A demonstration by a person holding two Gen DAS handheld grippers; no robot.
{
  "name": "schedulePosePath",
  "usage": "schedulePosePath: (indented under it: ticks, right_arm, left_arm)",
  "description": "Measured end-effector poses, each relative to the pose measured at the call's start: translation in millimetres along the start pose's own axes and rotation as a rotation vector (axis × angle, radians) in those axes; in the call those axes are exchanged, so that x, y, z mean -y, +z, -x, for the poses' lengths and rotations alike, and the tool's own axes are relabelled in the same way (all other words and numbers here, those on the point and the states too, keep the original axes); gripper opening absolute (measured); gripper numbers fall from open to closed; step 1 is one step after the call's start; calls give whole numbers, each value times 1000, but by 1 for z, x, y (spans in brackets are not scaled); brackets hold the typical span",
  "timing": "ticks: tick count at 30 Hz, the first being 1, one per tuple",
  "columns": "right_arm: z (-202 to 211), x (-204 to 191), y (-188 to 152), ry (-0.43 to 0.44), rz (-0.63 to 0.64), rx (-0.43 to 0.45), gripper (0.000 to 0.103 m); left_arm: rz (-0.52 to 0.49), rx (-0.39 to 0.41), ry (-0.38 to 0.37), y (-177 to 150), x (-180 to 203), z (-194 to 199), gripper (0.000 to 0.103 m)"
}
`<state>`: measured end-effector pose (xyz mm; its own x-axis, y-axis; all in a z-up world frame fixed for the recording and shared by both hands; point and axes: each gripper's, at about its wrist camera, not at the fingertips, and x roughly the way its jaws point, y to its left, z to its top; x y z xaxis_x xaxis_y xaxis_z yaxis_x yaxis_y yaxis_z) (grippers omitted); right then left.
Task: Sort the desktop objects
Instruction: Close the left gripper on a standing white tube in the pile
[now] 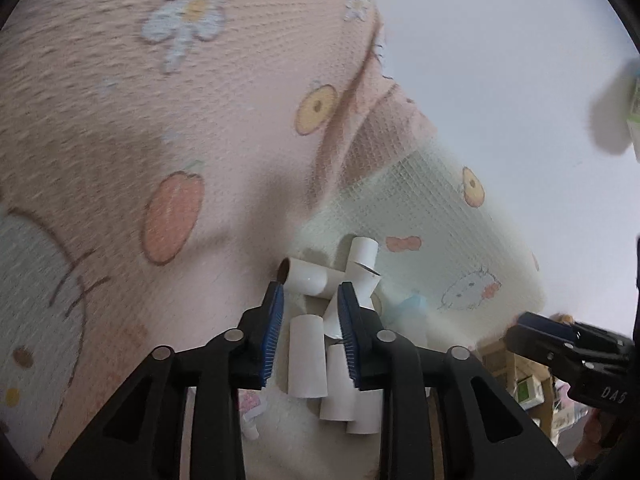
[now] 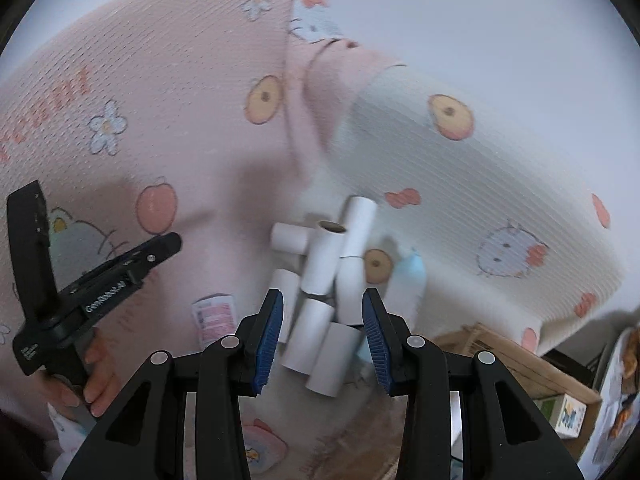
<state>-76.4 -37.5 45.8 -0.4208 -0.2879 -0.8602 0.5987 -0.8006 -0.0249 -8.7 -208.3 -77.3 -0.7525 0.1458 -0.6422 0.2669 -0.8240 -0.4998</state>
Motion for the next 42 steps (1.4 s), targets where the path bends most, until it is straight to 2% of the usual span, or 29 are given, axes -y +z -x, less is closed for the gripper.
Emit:
schedulePosePath:
  ticks: [3, 6, 10, 13, 17, 20, 24, 26, 28, 31, 34, 37, 42]
  right_arm:
    - [-16, 0, 7, 66, -14, -39, 37]
    - [-43, 4, 15, 84, -41, -102, 37]
    - [-67, 14, 26, 137, -94, -181, 37]
    - [-85, 25, 34, 172, -141, -221, 37]
    - [-112, 47, 42, 227, -243, -270, 37]
    - [-127, 62, 48, 237, -294, -267, 37]
    - [-141, 79, 57, 207, -331, -232, 37]
    - [-146, 85, 58, 227, -352, -237, 37]
    - [-150, 90, 61, 253, -380, -241, 37]
    - [-157, 92, 65, 223, -368, -225, 37]
    - [-167, 88, 67, 186, -330, -227, 37]
    - [-177, 84, 63, 218, -339, -254, 37]
    - [-191, 82, 52, 275, -397, -308, 38]
  left_arm:
    - [-39, -14, -17, -2, 8, -15, 34]
    - [-87, -45, -18, -7, 17, -33, 35]
    - [-162, -40, -16, -12, 23, -52, 46]
    - [-170, -57, -11, -10, 24, -71, 47]
    - [-165, -132, -56, -7, 27, -101, 47]
    - [-196, -177, -111, -6, 35, -119, 47]
    - [-223, -199, -117, -8, 45, -142, 47]
    - [-232, -219, -113, -11, 48, -152, 47]
    - [-285, -255, -130, -15, 55, -164, 47]
    - [-332, -266, -74, -22, 62, -175, 47]
    - [-312, -260, -70, -24, 63, -181, 47]
    - [-289, -249, -76, -23, 65, -184, 47]
    - [-299, -258, -41, -24, 69, -193, 48]
